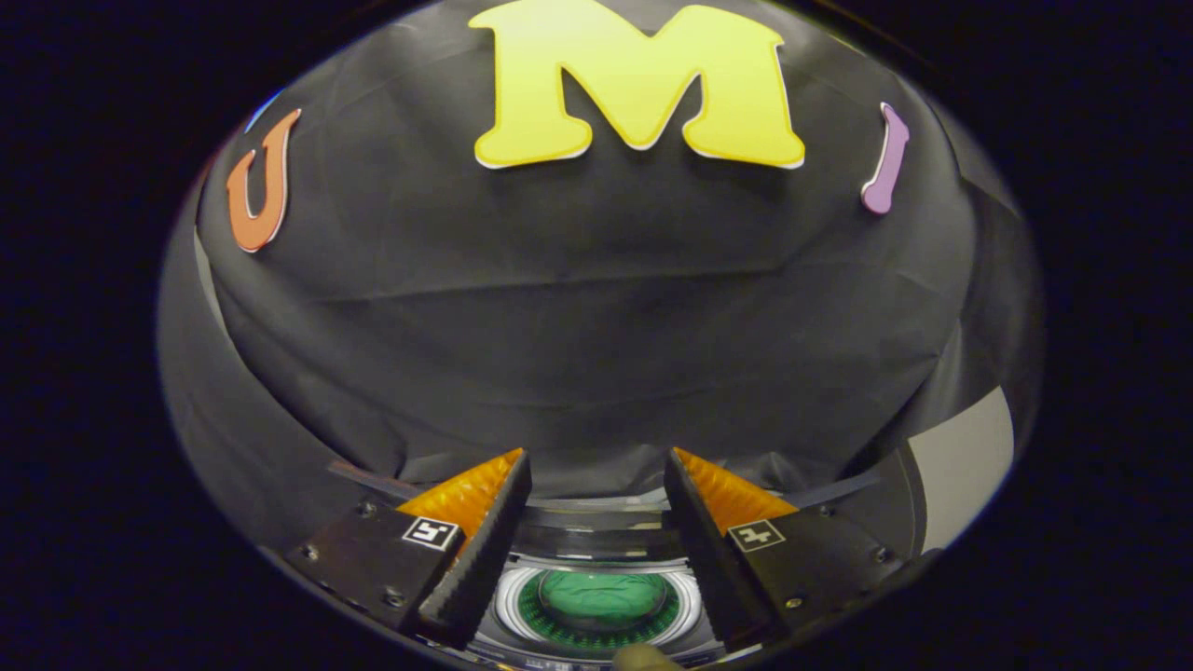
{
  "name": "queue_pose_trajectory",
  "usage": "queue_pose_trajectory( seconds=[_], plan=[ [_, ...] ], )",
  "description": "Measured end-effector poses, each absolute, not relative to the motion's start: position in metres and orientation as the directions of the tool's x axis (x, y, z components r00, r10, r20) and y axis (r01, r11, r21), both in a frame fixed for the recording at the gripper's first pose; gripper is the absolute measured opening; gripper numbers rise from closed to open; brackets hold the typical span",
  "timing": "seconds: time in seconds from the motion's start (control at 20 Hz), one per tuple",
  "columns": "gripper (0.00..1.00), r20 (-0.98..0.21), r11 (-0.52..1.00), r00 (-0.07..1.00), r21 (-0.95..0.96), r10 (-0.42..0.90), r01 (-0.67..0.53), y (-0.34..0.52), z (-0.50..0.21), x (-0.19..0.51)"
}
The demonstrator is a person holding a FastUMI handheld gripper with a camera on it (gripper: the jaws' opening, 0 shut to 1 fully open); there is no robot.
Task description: Put the clothes into the washing machine and then close the washing machine lid.
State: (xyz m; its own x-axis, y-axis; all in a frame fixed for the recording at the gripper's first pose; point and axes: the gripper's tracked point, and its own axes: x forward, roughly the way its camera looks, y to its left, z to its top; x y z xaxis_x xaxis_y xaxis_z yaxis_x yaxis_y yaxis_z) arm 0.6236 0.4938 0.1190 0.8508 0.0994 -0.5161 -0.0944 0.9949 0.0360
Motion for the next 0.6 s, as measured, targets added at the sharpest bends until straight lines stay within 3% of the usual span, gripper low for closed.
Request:
queue_pose_trajectory(
  seconds=[0.6],
  plan=[
    [0.93, -0.49, 0.994, 0.865, 0.038, 0.11, -0.104, 0.493, 0.12, 0.612]
  ],
)
